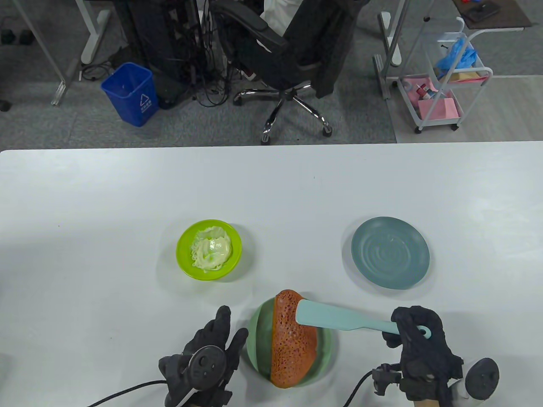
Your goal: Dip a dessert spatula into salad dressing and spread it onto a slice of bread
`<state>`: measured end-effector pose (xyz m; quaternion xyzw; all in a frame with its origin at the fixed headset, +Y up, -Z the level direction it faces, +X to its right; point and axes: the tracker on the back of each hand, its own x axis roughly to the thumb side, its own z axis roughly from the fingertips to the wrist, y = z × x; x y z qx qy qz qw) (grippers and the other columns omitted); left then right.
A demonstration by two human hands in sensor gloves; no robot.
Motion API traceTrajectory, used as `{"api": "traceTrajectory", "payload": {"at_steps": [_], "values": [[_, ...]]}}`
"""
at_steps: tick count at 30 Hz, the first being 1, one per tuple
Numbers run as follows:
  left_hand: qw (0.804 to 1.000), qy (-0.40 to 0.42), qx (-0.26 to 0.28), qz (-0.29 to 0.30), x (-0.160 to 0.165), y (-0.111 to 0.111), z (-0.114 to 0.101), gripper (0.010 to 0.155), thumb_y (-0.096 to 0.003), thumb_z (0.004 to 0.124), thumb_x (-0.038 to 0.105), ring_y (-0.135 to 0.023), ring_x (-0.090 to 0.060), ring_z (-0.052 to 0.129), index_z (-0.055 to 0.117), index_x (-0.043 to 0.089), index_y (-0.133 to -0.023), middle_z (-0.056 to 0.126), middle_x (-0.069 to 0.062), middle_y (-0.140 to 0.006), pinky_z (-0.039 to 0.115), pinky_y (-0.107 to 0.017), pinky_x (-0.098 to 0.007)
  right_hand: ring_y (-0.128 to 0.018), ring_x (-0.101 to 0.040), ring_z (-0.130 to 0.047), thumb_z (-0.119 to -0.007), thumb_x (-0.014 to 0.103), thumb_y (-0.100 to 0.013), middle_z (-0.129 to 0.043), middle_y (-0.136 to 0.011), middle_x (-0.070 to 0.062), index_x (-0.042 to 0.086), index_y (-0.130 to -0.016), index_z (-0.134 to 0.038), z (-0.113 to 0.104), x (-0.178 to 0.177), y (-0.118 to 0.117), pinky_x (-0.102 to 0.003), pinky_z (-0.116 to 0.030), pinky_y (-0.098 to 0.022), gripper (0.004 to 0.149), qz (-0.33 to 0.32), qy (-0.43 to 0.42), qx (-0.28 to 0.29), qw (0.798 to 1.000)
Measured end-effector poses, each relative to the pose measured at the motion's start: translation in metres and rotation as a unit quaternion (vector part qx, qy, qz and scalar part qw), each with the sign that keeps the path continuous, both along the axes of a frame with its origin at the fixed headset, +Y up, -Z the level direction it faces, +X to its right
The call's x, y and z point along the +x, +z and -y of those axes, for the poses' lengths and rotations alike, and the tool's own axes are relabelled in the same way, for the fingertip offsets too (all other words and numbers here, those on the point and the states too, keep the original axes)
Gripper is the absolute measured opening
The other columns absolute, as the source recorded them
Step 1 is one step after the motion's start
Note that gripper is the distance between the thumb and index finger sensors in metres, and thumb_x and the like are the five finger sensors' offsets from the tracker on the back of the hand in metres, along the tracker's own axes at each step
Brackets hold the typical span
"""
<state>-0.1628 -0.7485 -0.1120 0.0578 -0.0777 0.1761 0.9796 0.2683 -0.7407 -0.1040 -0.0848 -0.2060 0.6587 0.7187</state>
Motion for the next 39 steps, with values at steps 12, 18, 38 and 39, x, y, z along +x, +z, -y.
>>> {"api": "traceTrajectory", "payload": {"at_steps": [12,18,38,39], "values": [[0.998,-0.043,0.040,0.012,0.005,0.001,-0.001,0.074,-0.0611,0.049,0.056,-0.102,-0.055,0.066,0.052,0.006,-0.116,0.055,-0.028,-0.115,0.061,-0.069,-0.065,-0.037,-0.034,-0.106,-0.092,0.042,-0.048,-0.088,-0.073,-0.015,0.020,-0.079,-0.076,0.001,-0.001,-0.001,-0.038,-0.091,-0.023,0.041,-0.004,-0.005,0.000,1.000],[0.998,-0.036,0.040,0.013,0.004,0.001,-0.001,0.073,-0.0612,0.048,0.055,-0.102,-0.055,0.066,0.052,0.006,-0.116,0.055,-0.028,-0.115,0.061,-0.070,-0.065,-0.040,-0.035,-0.105,-0.090,0.042,-0.050,-0.086,-0.075,-0.016,0.020,-0.080,-0.075,0.003,-0.001,-0.004,-0.039,-0.091,-0.025,0.041,0.005,-0.026,-0.005,1.000],[0.999,0.002,0.032,0.015,0.000,0.001,-0.002,0.072,-0.0615,0.045,0.052,-0.104,-0.056,0.059,0.050,0.005,-0.116,0.051,-0.028,-0.116,0.057,-0.071,-0.066,-0.071,-0.041,-0.096,-0.085,0.035,-0.059,-0.067,-0.097,-0.016,0.024,-0.090,-0.063,0.004,0.009,-0.032,-0.040,-0.090,-0.051,0.040,0.098,-0.072,-0.039,0.992],[0.999,0.006,0.028,0.017,0.000,0.001,-0.001,0.072,-0.0615,0.045,0.052,-0.104,-0.056,0.059,0.050,0.005,-0.116,0.051,-0.027,-0.116,0.056,-0.071,-0.066,-0.072,-0.041,-0.096,-0.085,0.035,-0.059,-0.065,-0.098,-0.016,0.024,-0.090,-0.062,0.004,0.010,-0.033,-0.040,-0.089,-0.052,0.040,0.103,-0.071,-0.043,0.991]]}}
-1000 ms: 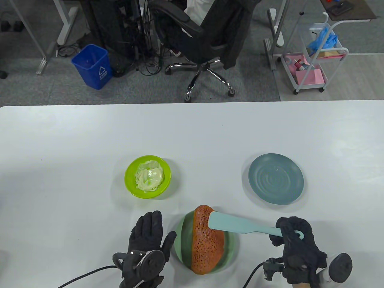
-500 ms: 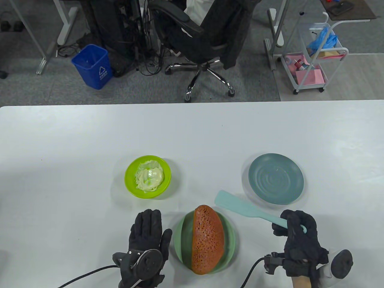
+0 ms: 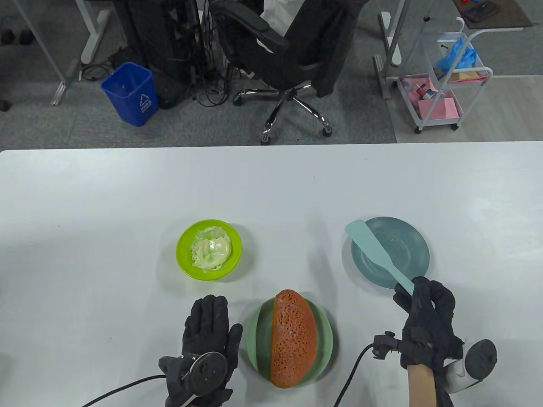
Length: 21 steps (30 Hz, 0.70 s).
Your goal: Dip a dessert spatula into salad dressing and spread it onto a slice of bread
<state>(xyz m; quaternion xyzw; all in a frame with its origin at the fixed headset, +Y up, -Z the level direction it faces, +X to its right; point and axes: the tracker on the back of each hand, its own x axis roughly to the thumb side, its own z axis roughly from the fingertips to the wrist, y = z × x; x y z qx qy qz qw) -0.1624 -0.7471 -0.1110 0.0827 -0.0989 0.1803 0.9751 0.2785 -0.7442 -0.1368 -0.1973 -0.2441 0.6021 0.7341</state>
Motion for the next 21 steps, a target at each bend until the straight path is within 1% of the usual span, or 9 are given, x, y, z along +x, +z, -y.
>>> {"api": "traceTrajectory", "payload": {"at_steps": [4,9,12,18,21], "values": [[1.000,0.005,-0.005,0.003,0.001,0.000,0.000,0.072,-0.0616,0.045,0.051,-0.104,-0.056,0.059,0.050,0.005,-0.116,0.051,-0.027,-0.116,0.056,-0.071,-0.066,-0.074,-0.040,-0.095,-0.085,0.034,-0.060,-0.064,-0.099,-0.015,0.024,-0.091,-0.061,0.003,0.005,0.000,-0.040,-0.089,-0.053,0.040,0.035,0.010,-0.032,0.999],[1.000,0.013,-0.015,0.004,-0.001,0.000,0.001,0.070,-0.0619,0.044,0.049,-0.105,-0.056,0.056,0.050,0.005,-0.116,0.050,-0.028,-0.116,0.051,-0.071,-0.067,-0.076,-0.041,-0.094,-0.084,0.034,-0.060,-0.061,-0.100,-0.016,0.025,-0.091,-0.061,0.013,0.017,0.003,-0.039,-0.089,-0.055,0.040,0.062,0.013,-0.067,0.996],[1.000,0.016,-0.020,0.004,-0.001,-0.001,0.001,0.070,-0.0620,0.044,0.049,-0.105,-0.056,0.055,0.049,0.005,-0.116,0.049,-0.028,-0.116,0.051,-0.071,-0.067,-0.077,-0.040,-0.094,-0.084,0.034,-0.060,-0.060,-0.101,-0.016,0.025,-0.091,-0.061,0.020,0.022,0.003,-0.038,-0.088,-0.056,0.040,0.060,0.008,-0.081,0.995],[1.000,0.016,-0.021,0.002,-0.001,-0.001,0.000,0.070,-0.0621,0.045,0.049,-0.105,-0.056,0.055,0.049,0.005,-0.117,0.049,-0.028,-0.116,0.051,-0.071,-0.067,-0.079,-0.040,-0.094,-0.087,0.035,-0.058,-0.061,-0.101,-0.018,0.024,-0.092,-0.061,0.028,0.021,0.001,-0.037,-0.089,-0.055,0.044,0.052,0.011,-0.092,0.994],[1.000,0.015,-0.022,0.001,-0.001,-0.002,0.000,0.071,-0.0622,0.046,0.049,-0.105,-0.056,0.055,0.049,0.005,-0.117,0.049,-0.028,-0.116,0.051,-0.071,-0.067,-0.080,-0.041,-0.093,-0.089,0.033,-0.057,-0.061,-0.101,-0.019,0.022,-0.092,-0.062,0.026,0.020,0.000,-0.038,-0.088,-0.055,0.045,0.044,0.042,-0.102,0.993]]}}
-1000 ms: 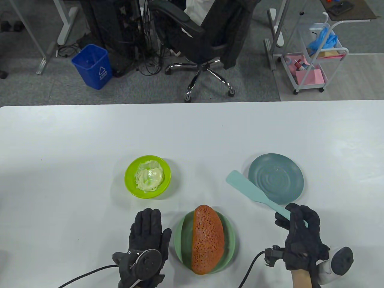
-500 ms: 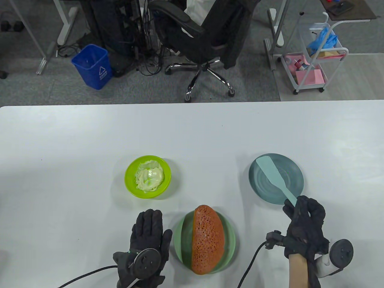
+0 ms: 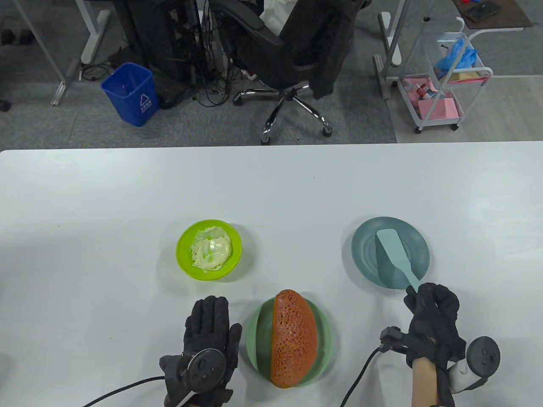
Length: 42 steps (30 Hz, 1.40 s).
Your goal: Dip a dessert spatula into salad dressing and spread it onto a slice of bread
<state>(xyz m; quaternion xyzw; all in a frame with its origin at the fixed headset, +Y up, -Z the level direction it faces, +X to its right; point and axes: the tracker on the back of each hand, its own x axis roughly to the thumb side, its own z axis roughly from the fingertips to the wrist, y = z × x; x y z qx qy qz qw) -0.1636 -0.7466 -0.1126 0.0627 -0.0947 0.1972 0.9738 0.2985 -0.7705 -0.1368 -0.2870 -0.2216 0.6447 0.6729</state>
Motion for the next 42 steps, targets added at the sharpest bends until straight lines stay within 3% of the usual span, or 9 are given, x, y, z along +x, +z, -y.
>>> {"api": "traceTrajectory", "payload": {"at_steps": [9,15,19,23,28,33,36,40,42], "values": [[1.000,-0.002,-0.003,0.000,0.000,0.000,0.000,0.070,-0.0624,0.047,0.050,-0.105,-0.056,0.055,0.049,0.005,-0.117,0.048,-0.028,-0.116,0.051,-0.071,-0.067,-0.079,-0.041,-0.094,-0.099,0.026,-0.051,-0.064,-0.101,-0.019,0.022,-0.095,-0.076,-0.023,-0.003,-0.003,-0.038,-0.088,-0.055,0.050,-0.070,0.176,-0.111,0.976],[1.000,-0.003,-0.004,-0.001,0.000,0.000,0.000,0.070,-0.0625,0.048,0.050,-0.105,-0.056,0.055,0.050,0.006,-0.117,0.048,-0.028,-0.116,0.051,-0.071,-0.066,-0.078,-0.040,-0.096,-0.100,0.025,-0.050,-0.068,-0.100,-0.017,0.023,-0.096,-0.076,-0.027,-0.014,-0.007,-0.038,-0.088,-0.055,0.052,-0.107,0.311,-0.211,0.920],[1.000,-0.002,-0.004,-0.001,0.000,0.000,0.000,0.070,-0.0624,0.048,0.050,-0.105,-0.056,0.055,0.050,0.006,-0.117,0.049,-0.028,-0.116,0.051,-0.071,-0.066,-0.079,-0.040,-0.095,-0.099,0.025,-0.051,-0.068,-0.101,-0.016,0.023,-0.097,-0.075,-0.025,-0.020,-0.009,-0.039,-0.088,-0.055,0.052,-0.118,0.357,-0.236,0.896],[1.000,-0.003,-0.004,0.000,0.001,0.000,-0.001,0.071,-0.0624,0.048,0.051,-0.105,-0.056,0.056,0.050,0.005,-0.117,0.049,-0.028,-0.116,0.051,-0.071,-0.066,-0.082,-0.041,-0.092,-0.099,0.026,-0.051,-0.067,-0.102,-0.015,0.023,-0.098,-0.074,-0.023,-0.024,-0.010,-0.041,-0.085,-0.057,0.053,-0.120,0.375,-0.253,0.884],[1.000,-0.003,-0.007,0.001,0.001,-0.001,0.000,0.070,-0.0624,0.049,0.051,-0.104,-0.056,0.058,0.052,0.007,-0.117,0.051,-0.028,-0.116,0.053,-0.071,-0.067,-0.094,-0.044,-0.081,-0.095,0.033,-0.052,-0.063,-0.108,-0.014,0.024,-0.101,-0.069,-0.024,-0.028,-0.010,-0.048,-0.077,-0.065,0.056,-0.143,0.401,-0.285,0.859],[1.000,-0.005,-0.009,0.002,0.001,-0.001,-0.001,0.070,-0.0625,0.049,0.051,-0.104,-0.056,0.059,0.052,0.006,-0.117,0.052,-0.028,-0.116,0.053,-0.071,-0.067,-0.104,-0.044,-0.065,-0.087,0.051,-0.050,-0.058,-0.112,-0.009,0.027,-0.104,-0.066,-0.040,-0.035,-0.006,-0.051,-0.064,-0.073,0.062,-0.130,0.446,-0.288,0.837],[1.000,-0.006,-0.006,0.003,0.001,-0.001,-0.001,0.070,-0.0624,0.048,0.051,-0.104,-0.057,0.059,0.052,0.006,-0.117,0.052,-0.028,-0.116,0.054,-0.070,-0.068,-0.108,-0.042,-0.056,-0.083,0.053,-0.051,-0.053,-0.115,-0.009,0.028,-0.107,-0.061,-0.057,-0.044,-0.005,-0.050,-0.058,-0.077,0.065,-0.128,0.471,-0.253,0.835],[1.000,-0.008,-0.011,0.009,0.002,-0.001,0.000,0.071,-0.0622,0.048,0.051,-0.104,-0.057,0.061,0.053,0.007,-0.117,0.054,-0.028,-0.116,0.054,-0.070,-0.069,-0.112,-0.038,-0.050,-0.075,0.052,-0.054,-0.051,-0.116,-0.007,0.029,-0.108,-0.058,-0.080,-0.073,-0.003,-0.049,-0.054,-0.079,0.061,-0.141,0.529,-0.201,0.813],[1.000,-0.011,-0.013,0.012,0.002,-0.001,0.000,0.072,-0.0620,0.047,0.052,-0.104,-0.057,0.060,0.052,0.006,-0.117,0.053,-0.028,-0.116,0.055,-0.070,-0.069,-0.111,-0.037,-0.051,-0.072,0.051,-0.055,-0.051,-0.116,-0.006,0.029,-0.108,-0.058,-0.081,-0.091,-0.002,-0.048,-0.055,-0.078,0.059,-0.148,0.562,-0.173,0.795]]}}
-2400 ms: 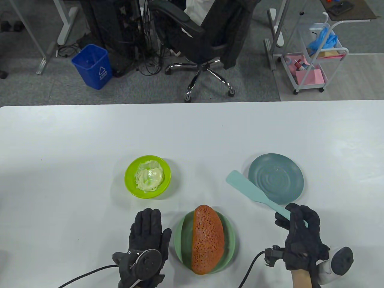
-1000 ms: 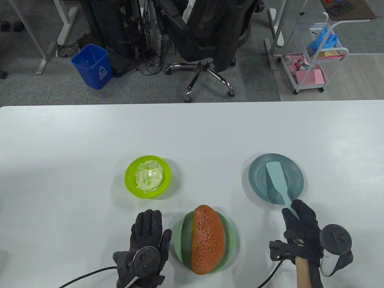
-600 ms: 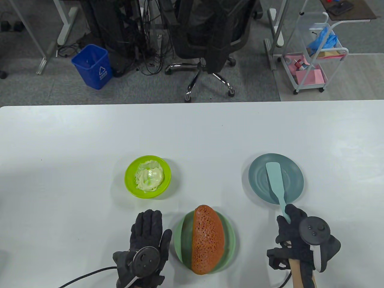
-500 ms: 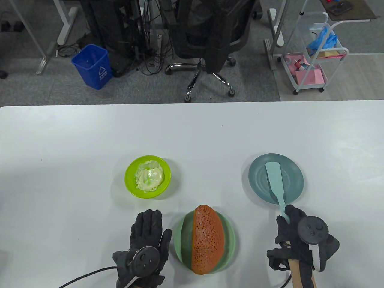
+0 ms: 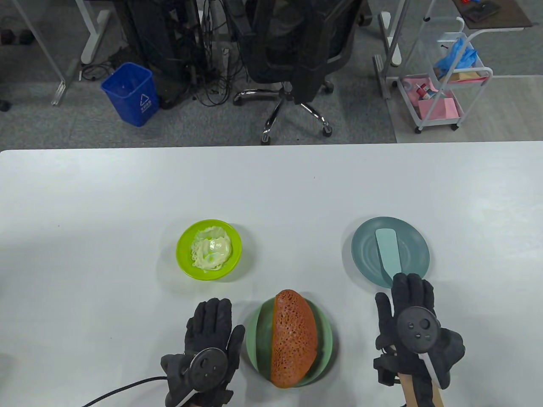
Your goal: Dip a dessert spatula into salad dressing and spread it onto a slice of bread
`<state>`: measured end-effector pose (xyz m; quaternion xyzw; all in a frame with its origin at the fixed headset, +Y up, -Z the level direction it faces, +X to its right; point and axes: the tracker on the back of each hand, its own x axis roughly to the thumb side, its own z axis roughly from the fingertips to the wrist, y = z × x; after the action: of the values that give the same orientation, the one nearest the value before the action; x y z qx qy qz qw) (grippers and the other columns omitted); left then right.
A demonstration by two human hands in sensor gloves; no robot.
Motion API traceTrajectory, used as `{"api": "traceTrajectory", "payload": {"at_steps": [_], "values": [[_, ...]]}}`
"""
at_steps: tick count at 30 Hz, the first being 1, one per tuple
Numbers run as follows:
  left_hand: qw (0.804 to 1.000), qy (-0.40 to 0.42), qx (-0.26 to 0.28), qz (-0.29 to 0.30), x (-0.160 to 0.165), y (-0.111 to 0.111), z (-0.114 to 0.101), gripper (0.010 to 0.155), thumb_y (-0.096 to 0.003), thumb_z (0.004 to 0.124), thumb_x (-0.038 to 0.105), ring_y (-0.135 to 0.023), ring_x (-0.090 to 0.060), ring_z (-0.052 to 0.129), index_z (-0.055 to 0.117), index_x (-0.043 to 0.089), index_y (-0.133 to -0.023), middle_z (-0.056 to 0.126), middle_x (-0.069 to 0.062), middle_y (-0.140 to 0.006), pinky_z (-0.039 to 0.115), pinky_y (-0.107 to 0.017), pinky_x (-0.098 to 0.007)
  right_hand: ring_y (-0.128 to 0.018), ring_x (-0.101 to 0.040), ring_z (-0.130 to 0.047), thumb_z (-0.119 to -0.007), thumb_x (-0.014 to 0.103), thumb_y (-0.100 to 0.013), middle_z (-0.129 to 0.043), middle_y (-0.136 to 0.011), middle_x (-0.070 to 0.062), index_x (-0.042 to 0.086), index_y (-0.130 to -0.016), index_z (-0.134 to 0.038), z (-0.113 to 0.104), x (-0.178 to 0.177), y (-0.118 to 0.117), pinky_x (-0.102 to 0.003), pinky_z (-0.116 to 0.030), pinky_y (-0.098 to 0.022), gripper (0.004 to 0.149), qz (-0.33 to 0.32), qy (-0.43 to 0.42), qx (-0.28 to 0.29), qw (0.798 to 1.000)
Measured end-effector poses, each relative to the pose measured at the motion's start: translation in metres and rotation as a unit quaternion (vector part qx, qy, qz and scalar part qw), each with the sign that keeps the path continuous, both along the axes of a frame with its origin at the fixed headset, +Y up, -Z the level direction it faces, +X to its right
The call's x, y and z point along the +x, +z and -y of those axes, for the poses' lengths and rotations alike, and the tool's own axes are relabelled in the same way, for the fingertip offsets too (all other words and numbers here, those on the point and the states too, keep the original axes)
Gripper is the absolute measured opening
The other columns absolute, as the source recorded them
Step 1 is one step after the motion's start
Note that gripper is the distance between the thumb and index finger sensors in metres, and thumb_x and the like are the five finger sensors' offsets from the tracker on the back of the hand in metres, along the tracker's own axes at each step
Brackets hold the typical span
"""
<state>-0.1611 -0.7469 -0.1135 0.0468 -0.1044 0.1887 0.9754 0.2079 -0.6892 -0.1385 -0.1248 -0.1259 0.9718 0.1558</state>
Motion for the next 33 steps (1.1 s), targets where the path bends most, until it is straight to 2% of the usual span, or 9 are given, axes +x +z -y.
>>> {"api": "traceTrajectory", "payload": {"at_steps": [3,5,12,15,18,21,25,30,33], "values": [[1.000,0.002,0.001,0.005,0.000,0.000,0.000,0.072,-0.0618,0.047,0.053,-0.104,-0.057,0.060,0.052,0.007,-0.117,0.053,-0.028,-0.116,0.054,-0.070,-0.069,-0.111,-0.035,-0.053,-0.069,0.051,-0.055,-0.054,-0.115,-0.006,0.029,-0.107,-0.059,0.007,-0.026,0.002,-0.047,-0.057,-0.077,0.058,-0.045,0.042,0.016,0.998],[1.000,0.000,0.000,0.005,0.000,0.000,0.001,0.073,-0.0617,0.047,0.054,-0.104,-0.057,0.059,0.052,0.007,-0.117,0.052,-0.028,-0.116,0.054,-0.070,-0.070,-0.112,-0.034,-0.050,-0.068,0.053,-0.055,-0.052,-0.116,-0.005,0.030,-0.108,-0.057,0.015,-0.046,0.003,-0.047,-0.056,-0.078,0.059,-0.079,0.056,0.005,0.995],[1.000,-0.011,0.001,0.016,0.002,0.001,0.002,0.073,-0.0616,0.047,0.053,-0.105,-0.056,0.057,0.051,0.006,-0.117,0.051,-0.027,-0.117,0.053,-0.071,-0.069,-0.111,-0.033,-0.050,-0.066,0.052,-0.055,-0.053,-0.115,-0.004,0.030,-0.108,-0.057,0.031,-0.077,0.015,-0.047,-0.057,-0.077,0.058,-0.132,0.044,0.037,0.990],[1.000,-0.008,0.001,0.021,0.003,0.000,0.002,0.073,-0.0616,0.047,0.053,-0.105,-0.056,0.056,0.050,0.007,-0.117,0.050,-0.028,-0.117,0.052,-0.071,-0.069,-0.111,-0.033,-0.051,-0.066,0.052,-0.055,-0.054,-0.115,-0.005,0.029,-0.107,-0.058,0.038,-0.078,0.023,-0.047,-0.057,-0.077,0.058,-0.137,0.049,0.049,0.988],[1.000,-0.013,0.000,0.021,0.004,0.000,0.003,0.073,-0.0616,0.046,0.053,-0.105,-0.056,0.056,0.050,0.006,-0.117,0.049,-0.028,-0.117,0.051,-0.071,-0.069,-0.111,-0.033,-0.051,-0.066,0.052,-0.055,-0.054,-0.115,-0.005,0.029,-0.108,-0.058,0.043,-0.074,0.025,-0.047,-0.057,-0.077,0.058,-0.134,0.040,0.039,0.989],[1.000,-0.016,-0.002,0.017,0.003,0.001,0.004,0.072,-0.0616,0.046,0.051,-0.106,-0.056,0.054,0.049,0.006,-0.117,0.048,-0.027,-0.117,0.050,-0.071,-0.068,-0.111,-0.032,-0.047,-0.065,0.051,-0.056,-0.052,-0.116,-0.004,0.029,-0.108,-0.056,0.045,-0.066,0.024,-0.047,-0.055,-0.078,0.057,-0.119,0.029,0.023,0.992],[1.000,-0.023,-0.010,0.013,0.003,0.001,0.006,0.071,-0.0616,0.045,0.050,-0.106,-0.056,0.052,0.049,0.006,-0.117,0.047,-0.027,-0.117,0.049,-0.072,-0.067,-0.111,-0.032,-0.048,-0.064,0.050,-0.056,-0.052,-0.115,-0.004,0.029,-0.108,-0.055,0.048,-0.056,0.021,-0.047,-0.055,-0.077,0.057,-0.106,-0.008,0.032,0.994],[0.999,-0.026,-0.016,0.011,0.003,0.001,0.007,0.070,-0.0616,0.045,0.049,-0.106,-0.056,0.051,0.048,0.005,-0.116,0.046,-0.027,-0.117,0.047,-0.072,-0.067,-0.111,-0.031,-0.047,-0.063,0.051,-0.056,-0.051,-0.115,-0.003,0.029,-0.108,-0.053,0.056,-0.054,0.018,-0.046,-0.055,-0.078,0.057,-0.098,0.001,0.002,0.995],[1.000,-0.025,-0.014,0.010,0.002,0.001,0.007,0.070,-0.0615,0.045,0.049,-0.106,-0.056,0.051,0.049,0.006,-0.116,0.046,-0.027,-0.117,0.047,-0.072,-0.067,-0.111,-0.031,-0.047,-0.062,0.051,-0.056,-0.051,-0.115,-0.003,0.029,-0.108,-0.053,0.056,-0.054,0.018,-0.046,-0.055,-0.078,0.057,-0.100,0.000,0.005,0.995]]}}
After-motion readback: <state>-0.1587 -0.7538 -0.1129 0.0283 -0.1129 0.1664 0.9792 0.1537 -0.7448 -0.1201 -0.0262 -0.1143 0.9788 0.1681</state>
